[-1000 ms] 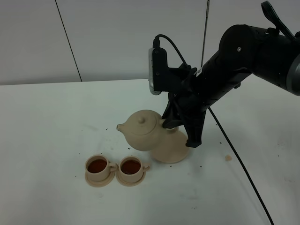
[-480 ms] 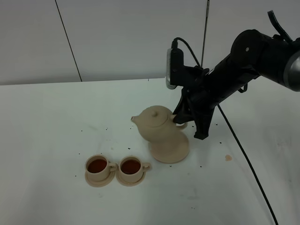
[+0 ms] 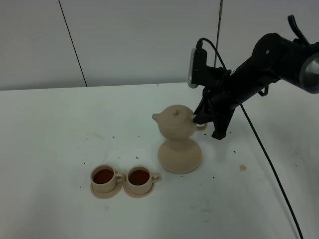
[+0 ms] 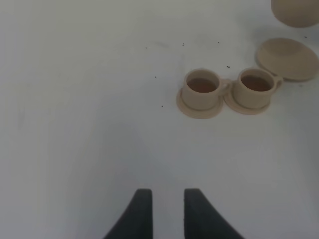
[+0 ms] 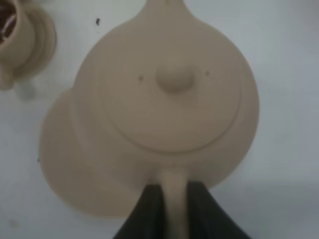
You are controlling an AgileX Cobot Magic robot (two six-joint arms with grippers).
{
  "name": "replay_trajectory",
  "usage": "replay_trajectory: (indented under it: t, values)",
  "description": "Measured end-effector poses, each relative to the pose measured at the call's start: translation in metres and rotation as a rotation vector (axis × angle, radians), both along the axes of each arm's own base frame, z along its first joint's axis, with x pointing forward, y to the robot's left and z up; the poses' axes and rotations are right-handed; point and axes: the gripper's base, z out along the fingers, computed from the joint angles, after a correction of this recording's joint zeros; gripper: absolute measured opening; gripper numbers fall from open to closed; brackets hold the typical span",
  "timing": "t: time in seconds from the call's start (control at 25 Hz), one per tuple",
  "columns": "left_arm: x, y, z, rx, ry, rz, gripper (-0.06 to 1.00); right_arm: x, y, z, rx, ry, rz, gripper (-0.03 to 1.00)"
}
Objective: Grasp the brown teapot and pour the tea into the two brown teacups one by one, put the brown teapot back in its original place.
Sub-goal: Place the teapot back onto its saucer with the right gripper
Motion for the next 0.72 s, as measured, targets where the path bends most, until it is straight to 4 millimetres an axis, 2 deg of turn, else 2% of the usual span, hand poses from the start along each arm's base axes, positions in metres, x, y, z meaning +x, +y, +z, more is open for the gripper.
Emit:
replay_trajectory:
  t: [0.16,0.48,0.72]
  values:
    - [0.0,0.0,0.0,0.0,0.0,0.0,0.23,0.002,0.0,-0.008,-0.006,0.016,-0.002,0.1]
    - [0.0,0.0,0.0,0.0,0.0,0.0,0.23,0.004,-0.003,-0.009,-0.01,0.002,-0.011,0.1]
    - [0.0,0.0,0.0,0.001,0.0,0.001,0.23,-0.01,-0.01,-0.032,-0.043,0.024,-0.023,0.1]
